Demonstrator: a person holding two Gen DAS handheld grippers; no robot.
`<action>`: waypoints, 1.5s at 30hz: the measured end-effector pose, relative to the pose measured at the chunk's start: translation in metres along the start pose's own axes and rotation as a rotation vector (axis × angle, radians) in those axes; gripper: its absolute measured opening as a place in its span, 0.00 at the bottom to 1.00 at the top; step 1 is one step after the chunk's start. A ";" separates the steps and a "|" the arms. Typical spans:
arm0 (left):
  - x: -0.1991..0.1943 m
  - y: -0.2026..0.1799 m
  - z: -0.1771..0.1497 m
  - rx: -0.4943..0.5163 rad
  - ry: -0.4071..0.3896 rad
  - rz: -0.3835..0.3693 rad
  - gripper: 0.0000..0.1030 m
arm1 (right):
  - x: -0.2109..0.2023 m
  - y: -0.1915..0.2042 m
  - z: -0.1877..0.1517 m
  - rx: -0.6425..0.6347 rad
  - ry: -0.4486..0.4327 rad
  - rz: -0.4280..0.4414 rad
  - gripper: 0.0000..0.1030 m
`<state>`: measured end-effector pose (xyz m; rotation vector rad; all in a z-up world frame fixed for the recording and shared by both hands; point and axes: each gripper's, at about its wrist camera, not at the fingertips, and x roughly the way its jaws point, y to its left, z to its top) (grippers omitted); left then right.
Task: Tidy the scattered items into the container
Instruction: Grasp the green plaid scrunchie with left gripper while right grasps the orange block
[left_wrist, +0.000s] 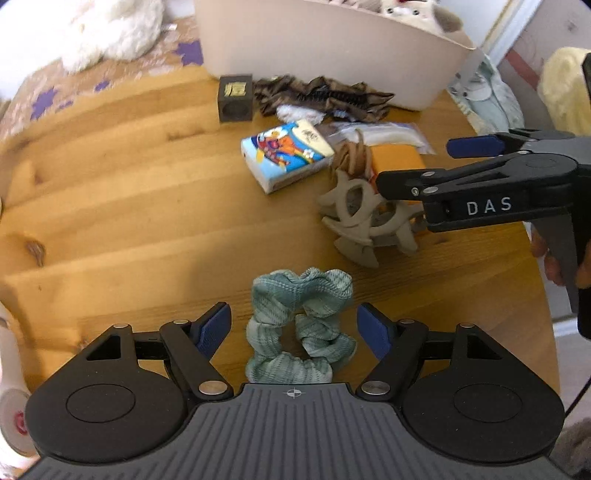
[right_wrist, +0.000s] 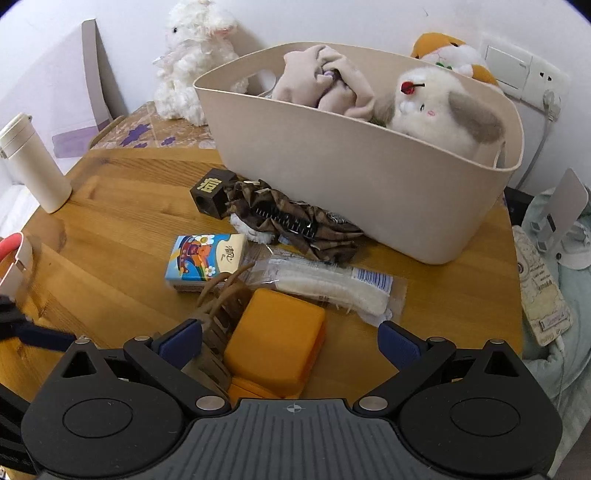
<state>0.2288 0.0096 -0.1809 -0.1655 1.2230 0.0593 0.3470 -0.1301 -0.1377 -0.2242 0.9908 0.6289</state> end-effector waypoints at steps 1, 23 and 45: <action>0.002 -0.001 -0.001 -0.007 0.001 0.005 0.74 | 0.001 0.001 0.000 0.000 0.002 -0.003 1.00; 0.020 -0.010 -0.005 -0.031 -0.001 0.098 0.35 | 0.022 -0.012 -0.007 0.038 0.098 0.004 0.51; -0.028 -0.004 0.023 -0.088 -0.161 -0.006 0.16 | -0.053 -0.052 0.005 0.143 -0.054 0.093 0.50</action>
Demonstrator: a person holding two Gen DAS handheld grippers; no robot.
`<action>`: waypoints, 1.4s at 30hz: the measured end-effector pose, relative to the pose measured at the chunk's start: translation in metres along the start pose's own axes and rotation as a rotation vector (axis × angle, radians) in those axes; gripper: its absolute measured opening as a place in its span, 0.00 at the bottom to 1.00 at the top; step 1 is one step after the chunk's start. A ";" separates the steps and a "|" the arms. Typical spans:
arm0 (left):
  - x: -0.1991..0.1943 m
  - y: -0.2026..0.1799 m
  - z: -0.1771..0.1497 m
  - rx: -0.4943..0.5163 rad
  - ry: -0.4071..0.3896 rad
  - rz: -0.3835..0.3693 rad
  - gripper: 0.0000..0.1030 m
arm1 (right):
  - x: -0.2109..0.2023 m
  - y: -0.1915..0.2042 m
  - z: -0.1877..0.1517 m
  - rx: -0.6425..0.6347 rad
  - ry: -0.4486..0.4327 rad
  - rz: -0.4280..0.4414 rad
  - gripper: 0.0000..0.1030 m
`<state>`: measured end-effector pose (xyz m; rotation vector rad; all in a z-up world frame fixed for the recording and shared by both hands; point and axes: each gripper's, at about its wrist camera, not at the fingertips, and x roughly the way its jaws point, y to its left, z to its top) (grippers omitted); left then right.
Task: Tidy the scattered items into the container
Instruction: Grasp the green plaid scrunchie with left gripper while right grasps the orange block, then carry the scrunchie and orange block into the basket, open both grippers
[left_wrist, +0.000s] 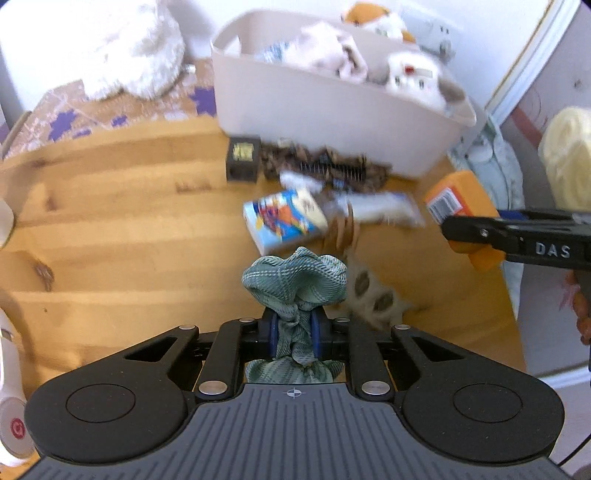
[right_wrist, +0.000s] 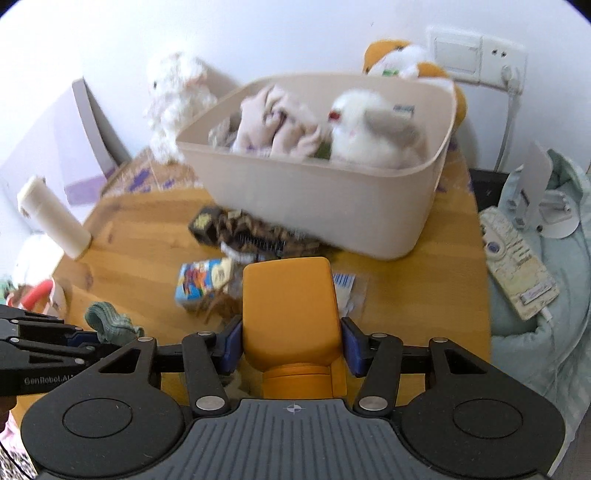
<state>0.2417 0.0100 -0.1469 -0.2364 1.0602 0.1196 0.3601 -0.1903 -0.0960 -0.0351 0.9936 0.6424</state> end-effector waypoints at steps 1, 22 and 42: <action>-0.003 0.002 0.004 -0.002 -0.012 0.001 0.16 | -0.004 -0.002 0.004 0.005 -0.014 0.000 0.50; -0.037 -0.022 0.163 0.137 -0.298 0.022 0.16 | -0.048 -0.039 0.105 0.069 -0.258 -0.009 0.50; 0.053 -0.020 0.234 0.063 -0.199 0.159 0.17 | 0.026 -0.054 0.143 0.193 -0.181 -0.034 0.50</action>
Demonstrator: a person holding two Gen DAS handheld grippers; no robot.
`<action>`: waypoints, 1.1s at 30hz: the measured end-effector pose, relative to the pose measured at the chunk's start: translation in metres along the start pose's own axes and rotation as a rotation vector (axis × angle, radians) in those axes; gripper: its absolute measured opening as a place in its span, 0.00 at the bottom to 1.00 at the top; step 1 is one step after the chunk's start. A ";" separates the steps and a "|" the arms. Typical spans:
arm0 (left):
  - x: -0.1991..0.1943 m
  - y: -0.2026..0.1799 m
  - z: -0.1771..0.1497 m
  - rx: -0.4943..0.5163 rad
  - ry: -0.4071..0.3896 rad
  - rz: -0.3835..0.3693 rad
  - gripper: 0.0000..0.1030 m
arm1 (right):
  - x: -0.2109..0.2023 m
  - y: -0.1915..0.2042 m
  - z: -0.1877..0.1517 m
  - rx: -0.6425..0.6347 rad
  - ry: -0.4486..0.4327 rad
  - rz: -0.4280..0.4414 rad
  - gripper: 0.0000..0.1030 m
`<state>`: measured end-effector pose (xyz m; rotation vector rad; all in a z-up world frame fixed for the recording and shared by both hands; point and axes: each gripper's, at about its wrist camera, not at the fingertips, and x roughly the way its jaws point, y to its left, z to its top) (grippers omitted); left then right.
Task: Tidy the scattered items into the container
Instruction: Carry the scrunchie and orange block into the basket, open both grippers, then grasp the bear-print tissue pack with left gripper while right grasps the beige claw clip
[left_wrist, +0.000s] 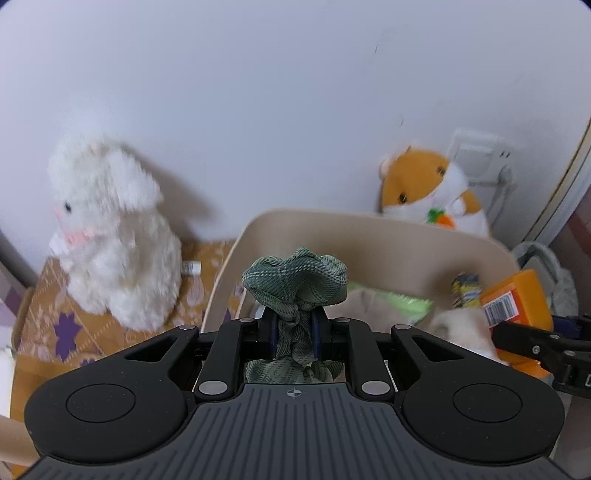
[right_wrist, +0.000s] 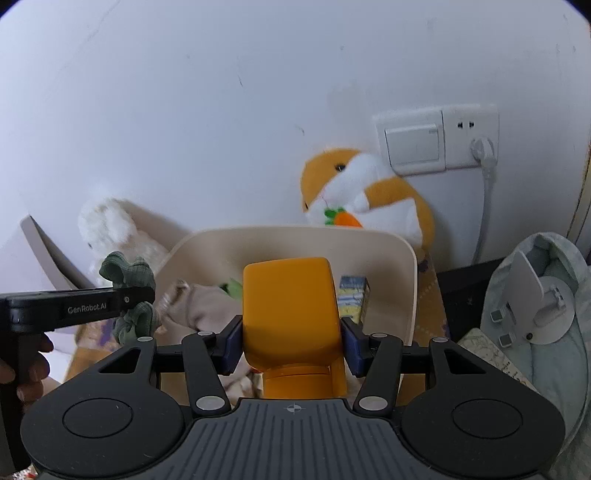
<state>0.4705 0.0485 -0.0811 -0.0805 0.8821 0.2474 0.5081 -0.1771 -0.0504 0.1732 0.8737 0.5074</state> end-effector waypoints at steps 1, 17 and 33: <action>0.005 0.000 -0.001 0.002 0.014 0.002 0.17 | 0.003 0.000 -0.001 -0.001 0.005 -0.006 0.49; 0.016 0.009 -0.009 -0.021 0.052 -0.028 0.69 | 0.000 0.021 -0.008 -0.147 -0.055 -0.033 0.88; -0.036 0.025 -0.013 0.032 -0.132 -0.082 0.73 | -0.046 0.047 -0.040 -0.265 -0.173 -0.002 1.00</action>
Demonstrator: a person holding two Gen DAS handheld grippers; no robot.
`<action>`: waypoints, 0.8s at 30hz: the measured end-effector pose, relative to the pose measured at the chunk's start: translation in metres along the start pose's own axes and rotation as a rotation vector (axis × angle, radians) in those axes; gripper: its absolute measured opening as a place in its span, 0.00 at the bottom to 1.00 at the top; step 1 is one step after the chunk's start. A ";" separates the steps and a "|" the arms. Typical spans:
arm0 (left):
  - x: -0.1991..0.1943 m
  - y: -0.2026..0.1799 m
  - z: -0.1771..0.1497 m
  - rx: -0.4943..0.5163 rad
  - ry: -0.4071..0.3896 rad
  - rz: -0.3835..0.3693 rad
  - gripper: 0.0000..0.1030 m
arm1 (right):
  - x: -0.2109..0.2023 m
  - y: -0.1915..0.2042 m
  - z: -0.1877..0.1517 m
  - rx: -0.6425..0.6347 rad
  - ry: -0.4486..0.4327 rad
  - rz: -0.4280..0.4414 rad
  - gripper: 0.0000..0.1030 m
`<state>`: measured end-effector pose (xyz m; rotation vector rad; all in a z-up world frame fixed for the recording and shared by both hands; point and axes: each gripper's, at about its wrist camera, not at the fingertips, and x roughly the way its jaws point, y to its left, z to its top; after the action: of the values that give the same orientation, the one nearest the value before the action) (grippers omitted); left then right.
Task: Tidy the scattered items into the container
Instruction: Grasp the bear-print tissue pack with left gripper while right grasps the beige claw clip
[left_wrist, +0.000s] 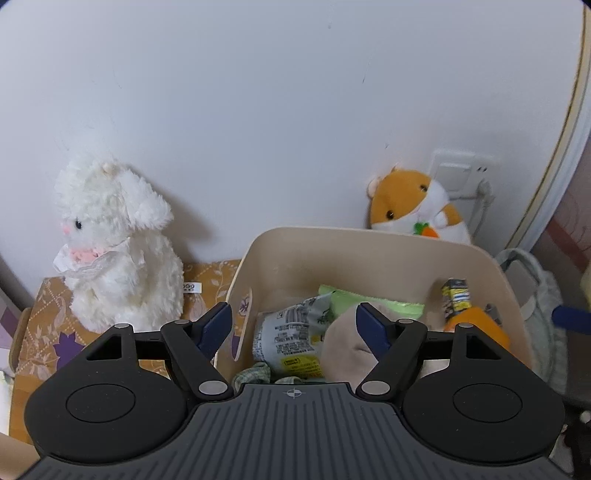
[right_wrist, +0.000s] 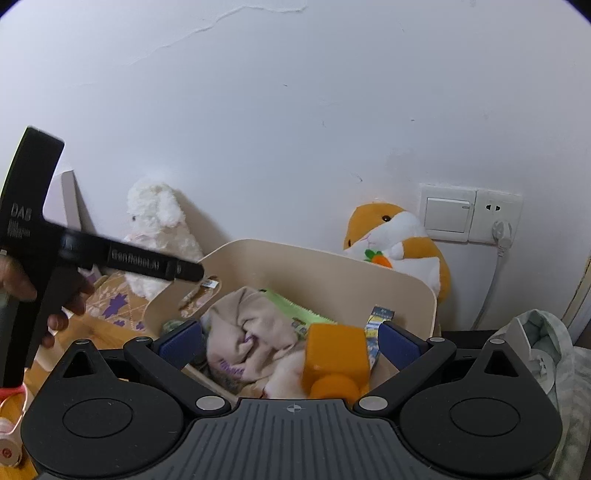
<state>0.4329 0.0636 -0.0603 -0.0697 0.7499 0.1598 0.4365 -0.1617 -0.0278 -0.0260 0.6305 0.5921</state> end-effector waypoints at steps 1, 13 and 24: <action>-0.005 0.001 -0.003 0.003 -0.007 -0.012 0.74 | -0.005 0.003 -0.004 -0.006 -0.004 0.001 1.00; -0.032 -0.012 -0.072 0.356 0.051 -0.150 0.74 | -0.029 0.048 -0.075 -0.100 0.118 0.070 1.00; -0.026 -0.013 -0.114 0.475 0.153 -0.207 0.74 | -0.030 0.069 -0.124 -0.033 0.227 0.109 1.00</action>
<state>0.3393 0.0338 -0.1257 0.2942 0.9105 -0.2250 0.3126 -0.1445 -0.1011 -0.0914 0.8466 0.7112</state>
